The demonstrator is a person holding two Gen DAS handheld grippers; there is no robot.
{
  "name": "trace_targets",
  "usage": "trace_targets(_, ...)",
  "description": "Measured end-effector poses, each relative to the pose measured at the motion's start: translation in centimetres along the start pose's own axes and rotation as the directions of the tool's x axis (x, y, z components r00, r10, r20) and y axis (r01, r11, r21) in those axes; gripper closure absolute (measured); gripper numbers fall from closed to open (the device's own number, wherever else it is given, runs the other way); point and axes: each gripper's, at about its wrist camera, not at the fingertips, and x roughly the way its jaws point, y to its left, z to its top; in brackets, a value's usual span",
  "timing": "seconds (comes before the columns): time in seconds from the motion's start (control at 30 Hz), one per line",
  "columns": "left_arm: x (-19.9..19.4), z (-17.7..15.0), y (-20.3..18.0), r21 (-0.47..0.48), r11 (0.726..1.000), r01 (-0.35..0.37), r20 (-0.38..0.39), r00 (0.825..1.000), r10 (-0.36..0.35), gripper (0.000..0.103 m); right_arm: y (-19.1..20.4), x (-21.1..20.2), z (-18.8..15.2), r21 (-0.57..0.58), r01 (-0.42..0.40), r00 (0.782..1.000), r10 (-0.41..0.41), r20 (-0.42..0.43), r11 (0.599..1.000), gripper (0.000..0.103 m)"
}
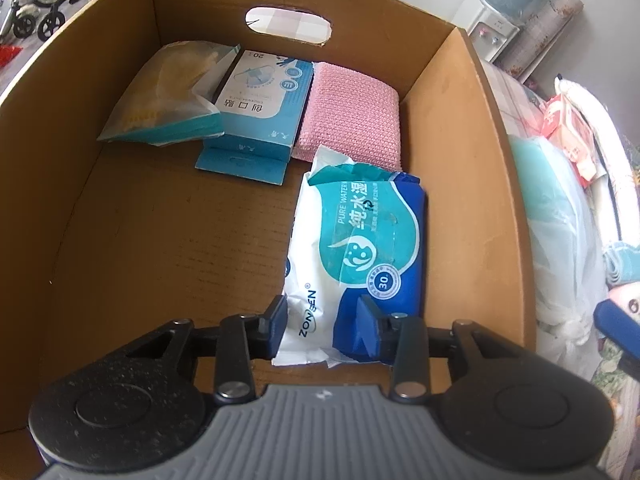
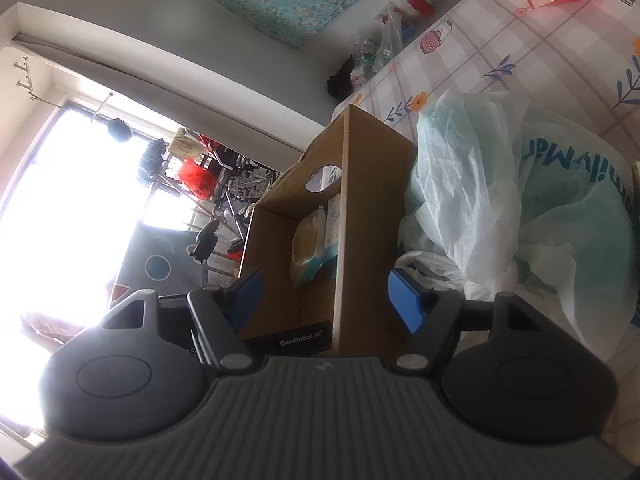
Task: Organize soft objects
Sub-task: 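Lower the wet-wipe pack into the box and open both grippers, then move both grippers back over the bed to the pink plush doll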
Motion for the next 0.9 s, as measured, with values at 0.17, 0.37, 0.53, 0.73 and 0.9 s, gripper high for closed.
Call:
trace_targets(0.17, -0.8, -0.2, 0.5, -0.013, 0.999, 0.047, 0.02, 0.999, -0.047, 0.05, -0.1, -0.7, -0.4, 0.005, 0.013, 1.0, -0.013, 0.019, 1.0, 0.029)
trace_targets(0.37, -3.7, -1.5, 0.2, 0.018, 0.997, 0.076, 0.1, 0.992, -0.078, 0.037, -0.2, -1.7, -0.9, 0.006, 0.013, 0.999, -0.014, 0.048, 1.0, 0.027)
trace_targets(0.53, -6.2, -3.3, -0.3, 0.059, 0.995, 0.078, 0.202, 0.975, -0.088, 0.037, 0.0, -2.5, -1.3, 0.004, 0.014, 0.998, -0.014, 0.065, 1.0, 0.026)
trace_targets(0.73, -9.6, -5.1, -2.8, 0.165, 0.986, 0.036, 0.347, 0.933, -0.092, 0.034, -0.2, -3.9, -1.7, 0.001, 0.009, 0.996, -0.009, 0.093, 1.0, 0.025)
trace_targets(0.9, -11.3, -6.5, -6.4, 0.273, 0.961, 0.044, 0.41, 0.899, -0.158, 0.031, -0.2, -5.7, -1.7, -0.018, 0.008, 0.992, -0.006, 0.127, 1.0, 0.025)
